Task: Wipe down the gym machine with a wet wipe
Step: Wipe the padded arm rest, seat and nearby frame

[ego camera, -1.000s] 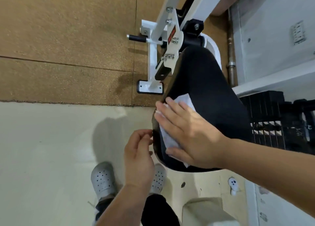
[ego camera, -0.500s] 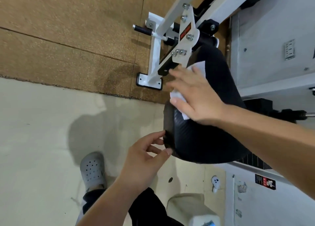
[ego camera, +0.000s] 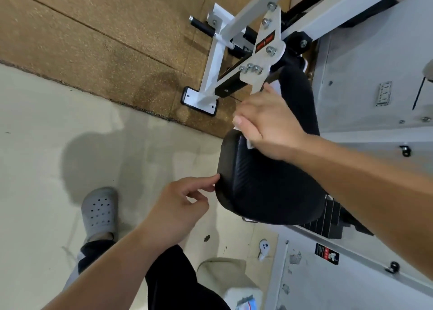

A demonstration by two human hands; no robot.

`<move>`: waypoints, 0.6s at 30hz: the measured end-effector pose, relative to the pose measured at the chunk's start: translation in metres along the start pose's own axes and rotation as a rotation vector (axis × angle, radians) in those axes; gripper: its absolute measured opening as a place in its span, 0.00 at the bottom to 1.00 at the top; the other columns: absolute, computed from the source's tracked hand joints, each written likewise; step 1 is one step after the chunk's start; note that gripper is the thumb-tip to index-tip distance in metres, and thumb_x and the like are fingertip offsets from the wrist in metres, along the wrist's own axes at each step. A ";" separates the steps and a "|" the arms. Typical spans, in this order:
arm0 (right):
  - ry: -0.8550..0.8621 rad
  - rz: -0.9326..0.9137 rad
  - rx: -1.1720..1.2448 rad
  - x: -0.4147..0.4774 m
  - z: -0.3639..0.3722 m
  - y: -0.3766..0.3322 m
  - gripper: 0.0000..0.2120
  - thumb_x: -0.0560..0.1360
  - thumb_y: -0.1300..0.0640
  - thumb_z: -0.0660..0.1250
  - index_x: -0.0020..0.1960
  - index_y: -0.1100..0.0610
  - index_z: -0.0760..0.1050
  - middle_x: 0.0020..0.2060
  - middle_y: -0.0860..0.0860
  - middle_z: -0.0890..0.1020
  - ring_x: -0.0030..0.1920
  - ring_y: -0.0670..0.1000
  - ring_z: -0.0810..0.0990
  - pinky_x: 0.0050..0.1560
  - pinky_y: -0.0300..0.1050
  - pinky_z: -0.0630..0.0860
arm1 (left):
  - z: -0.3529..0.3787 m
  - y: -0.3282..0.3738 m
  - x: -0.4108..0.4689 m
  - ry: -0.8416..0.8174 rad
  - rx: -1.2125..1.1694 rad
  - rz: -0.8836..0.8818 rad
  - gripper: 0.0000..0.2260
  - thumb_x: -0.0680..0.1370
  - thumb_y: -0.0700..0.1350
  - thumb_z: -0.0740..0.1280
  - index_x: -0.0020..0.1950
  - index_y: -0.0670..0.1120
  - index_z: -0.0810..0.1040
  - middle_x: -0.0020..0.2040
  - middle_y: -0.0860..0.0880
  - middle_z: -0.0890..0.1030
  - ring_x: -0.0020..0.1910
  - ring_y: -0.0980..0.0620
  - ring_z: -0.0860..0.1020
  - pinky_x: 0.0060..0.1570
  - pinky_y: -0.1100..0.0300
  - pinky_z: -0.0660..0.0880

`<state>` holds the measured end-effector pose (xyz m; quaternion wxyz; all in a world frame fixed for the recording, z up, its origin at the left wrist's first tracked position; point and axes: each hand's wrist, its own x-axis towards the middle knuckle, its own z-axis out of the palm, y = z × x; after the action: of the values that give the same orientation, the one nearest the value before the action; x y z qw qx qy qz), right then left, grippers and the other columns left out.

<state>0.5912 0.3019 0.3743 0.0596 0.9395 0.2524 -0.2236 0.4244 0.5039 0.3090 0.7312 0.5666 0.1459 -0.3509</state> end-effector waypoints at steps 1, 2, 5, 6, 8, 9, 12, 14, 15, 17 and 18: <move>-0.014 -0.076 -0.003 -0.017 0.002 -0.020 0.25 0.83 0.42 0.52 0.59 0.56 0.82 0.55 0.52 0.81 0.63 0.58 0.76 0.78 0.60 0.56 | 0.000 -0.003 0.000 0.008 -0.004 0.005 0.26 0.77 0.32 0.66 0.54 0.65 0.86 0.51 0.55 0.85 0.44 0.43 0.80 0.44 0.59 0.77; -0.036 -0.170 -0.039 -0.035 0.003 -0.038 0.24 0.83 0.42 0.55 0.62 0.57 0.81 0.60 0.53 0.81 0.67 0.58 0.74 0.79 0.57 0.55 | -0.001 -0.005 0.000 0.014 -0.007 0.008 0.25 0.75 0.35 0.65 0.52 0.66 0.86 0.50 0.56 0.86 0.46 0.39 0.80 0.46 0.55 0.78; -0.145 -0.492 -0.176 -0.065 0.010 -0.059 0.24 0.83 0.41 0.56 0.67 0.56 0.79 0.65 0.53 0.79 0.72 0.59 0.71 0.80 0.59 0.54 | 0.001 -0.010 -0.004 -0.020 0.014 0.020 0.23 0.69 0.42 0.61 0.53 0.63 0.86 0.51 0.56 0.86 0.47 0.43 0.82 0.52 0.46 0.79; -0.196 -0.574 -0.179 -0.062 0.008 -0.054 0.25 0.83 0.40 0.56 0.68 0.56 0.78 0.65 0.54 0.79 0.72 0.59 0.72 0.80 0.58 0.55 | 0.002 -0.011 -0.006 -0.033 0.021 0.025 0.24 0.68 0.42 0.60 0.54 0.65 0.86 0.52 0.57 0.86 0.47 0.46 0.82 0.52 0.49 0.79; -0.230 -0.638 -0.184 -0.042 0.003 -0.034 0.27 0.83 0.39 0.56 0.67 0.56 0.79 0.65 0.55 0.79 0.70 0.59 0.73 0.79 0.55 0.56 | 0.003 -0.011 -0.009 -0.040 0.007 0.021 0.28 0.68 0.42 0.59 0.52 0.75 0.82 0.52 0.60 0.85 0.47 0.53 0.82 0.50 0.60 0.78; -0.210 -0.572 -0.171 -0.027 -0.001 -0.018 0.27 0.83 0.38 0.55 0.66 0.56 0.80 0.63 0.56 0.80 0.68 0.59 0.75 0.76 0.54 0.58 | 0.002 -0.011 -0.010 -0.040 -0.004 0.015 0.29 0.68 0.42 0.59 0.51 0.77 0.80 0.52 0.61 0.85 0.47 0.54 0.81 0.49 0.62 0.77; -0.115 -0.187 -0.141 0.010 -0.019 0.017 0.34 0.84 0.35 0.43 0.55 0.55 0.81 0.49 0.54 0.81 0.53 0.60 0.78 0.60 0.56 0.69 | 0.003 -0.013 -0.009 -0.022 -0.013 -0.004 0.27 0.68 0.43 0.58 0.52 0.73 0.82 0.51 0.60 0.85 0.49 0.50 0.81 0.51 0.60 0.77; -0.051 -0.072 -0.102 0.002 -0.011 0.009 0.34 0.83 0.35 0.42 0.55 0.56 0.80 0.50 0.54 0.80 0.55 0.60 0.77 0.63 0.58 0.69 | 0.003 -0.013 -0.006 0.013 -0.026 -0.012 0.23 0.67 0.43 0.59 0.52 0.64 0.84 0.49 0.60 0.85 0.48 0.50 0.82 0.52 0.56 0.78; -0.021 -0.056 -0.084 -0.013 -0.003 -0.002 0.32 0.84 0.36 0.45 0.60 0.57 0.79 0.56 0.56 0.80 0.62 0.62 0.76 0.69 0.60 0.66 | 0.002 -0.013 -0.003 0.043 -0.030 -0.013 0.21 0.67 0.43 0.59 0.52 0.61 0.83 0.48 0.60 0.85 0.47 0.50 0.82 0.52 0.56 0.78; -0.045 -0.173 -0.065 -0.053 0.011 -0.034 0.28 0.83 0.39 0.54 0.70 0.58 0.75 0.71 0.59 0.74 0.77 0.64 0.64 0.79 0.63 0.55 | 0.000 -0.011 0.002 0.106 -0.040 -0.016 0.19 0.67 0.43 0.59 0.51 0.59 0.82 0.47 0.59 0.85 0.46 0.51 0.82 0.50 0.58 0.77; -0.082 -0.278 -0.065 -0.070 0.016 -0.042 0.29 0.83 0.39 0.55 0.75 0.57 0.71 0.77 0.59 0.68 0.81 0.63 0.57 0.80 0.64 0.50 | -0.001 -0.009 0.004 0.130 -0.044 -0.016 0.19 0.67 0.43 0.59 0.50 0.59 0.82 0.46 0.59 0.85 0.46 0.51 0.81 0.49 0.58 0.77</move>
<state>0.5095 0.3035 0.3920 0.0688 0.8832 0.3845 -0.2596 0.4211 0.5022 0.2996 0.7296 0.5707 0.2056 -0.3158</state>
